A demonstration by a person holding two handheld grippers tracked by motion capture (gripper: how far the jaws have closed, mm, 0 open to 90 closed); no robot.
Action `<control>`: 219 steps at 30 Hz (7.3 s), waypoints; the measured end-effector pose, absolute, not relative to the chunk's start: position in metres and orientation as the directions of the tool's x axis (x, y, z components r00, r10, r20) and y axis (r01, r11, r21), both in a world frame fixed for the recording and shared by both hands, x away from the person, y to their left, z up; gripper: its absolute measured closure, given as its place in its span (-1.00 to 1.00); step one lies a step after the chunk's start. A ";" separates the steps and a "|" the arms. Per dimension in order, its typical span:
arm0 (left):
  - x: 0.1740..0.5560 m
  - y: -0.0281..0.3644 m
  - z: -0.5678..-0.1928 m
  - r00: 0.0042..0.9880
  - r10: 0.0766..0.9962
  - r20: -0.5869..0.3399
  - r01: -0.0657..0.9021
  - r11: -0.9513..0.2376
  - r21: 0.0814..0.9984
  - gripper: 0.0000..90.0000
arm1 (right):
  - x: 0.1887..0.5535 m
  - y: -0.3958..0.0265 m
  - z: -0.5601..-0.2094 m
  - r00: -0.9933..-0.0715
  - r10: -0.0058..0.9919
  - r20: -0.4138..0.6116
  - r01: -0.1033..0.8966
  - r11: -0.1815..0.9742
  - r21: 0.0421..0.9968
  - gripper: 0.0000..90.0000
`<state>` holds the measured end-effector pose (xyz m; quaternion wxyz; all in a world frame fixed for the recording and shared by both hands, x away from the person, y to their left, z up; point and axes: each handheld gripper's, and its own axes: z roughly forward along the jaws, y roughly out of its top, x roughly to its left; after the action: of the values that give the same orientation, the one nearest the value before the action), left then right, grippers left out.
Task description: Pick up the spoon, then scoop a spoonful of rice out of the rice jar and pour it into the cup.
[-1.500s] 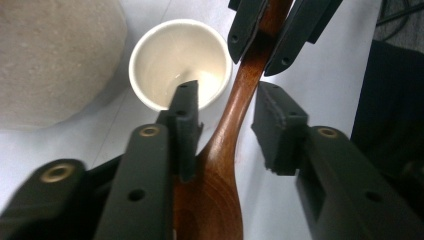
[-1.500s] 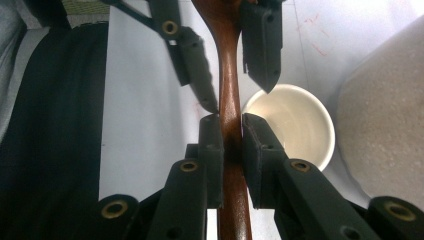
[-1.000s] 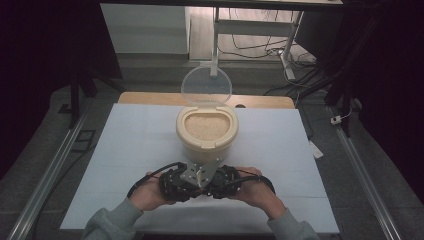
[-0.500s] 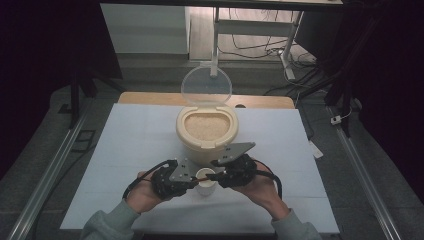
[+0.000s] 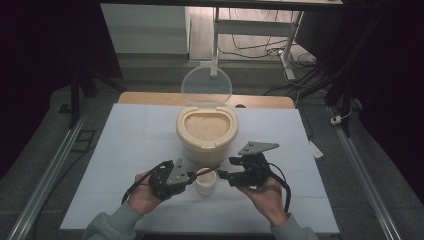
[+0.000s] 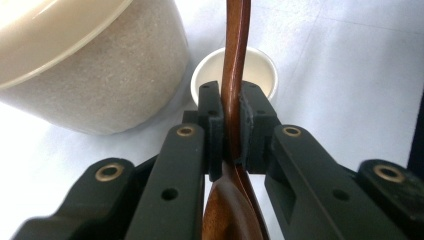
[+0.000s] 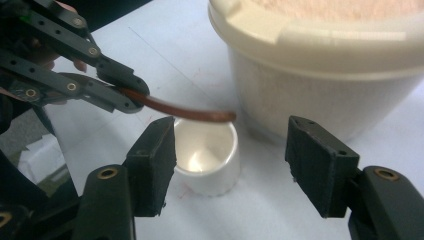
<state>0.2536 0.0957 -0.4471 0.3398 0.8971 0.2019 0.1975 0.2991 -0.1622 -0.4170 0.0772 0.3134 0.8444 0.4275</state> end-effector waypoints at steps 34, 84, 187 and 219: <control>0.245 0.078 -0.462 0.779 0.537 0.323 0.169 -0.676 0.718 0.80 | 0.290 -0.158 -0.450 -0.628 0.646 0.434 0.655 0.138 0.743 -0.06; 0.234 0.064 -0.472 0.722 0.509 0.469 0.090 -0.741 0.665 0.74 | 0.295 -0.159 -0.456 -0.580 0.522 0.625 0.692 -0.088 0.716 0.84; 0.250 0.222 -0.512 0.630 0.766 -0.125 0.567 -0.344 0.749 -0.40 | 0.386 -0.205 -0.330 -0.606 0.780 0.155 0.293 0.037 0.956 0.85; 0.250 0.222 -0.512 0.627 0.770 -0.121 0.567 -0.344 0.749 -0.42 | 0.403 -0.201 -0.364 -0.517 0.710 0.478 0.565 -0.137 0.814 0.85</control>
<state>0.2498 0.2224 -0.5123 0.3973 0.8097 0.4127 0.1276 0.4034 -0.2014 -0.3644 0.0631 0.4871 0.6540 0.5753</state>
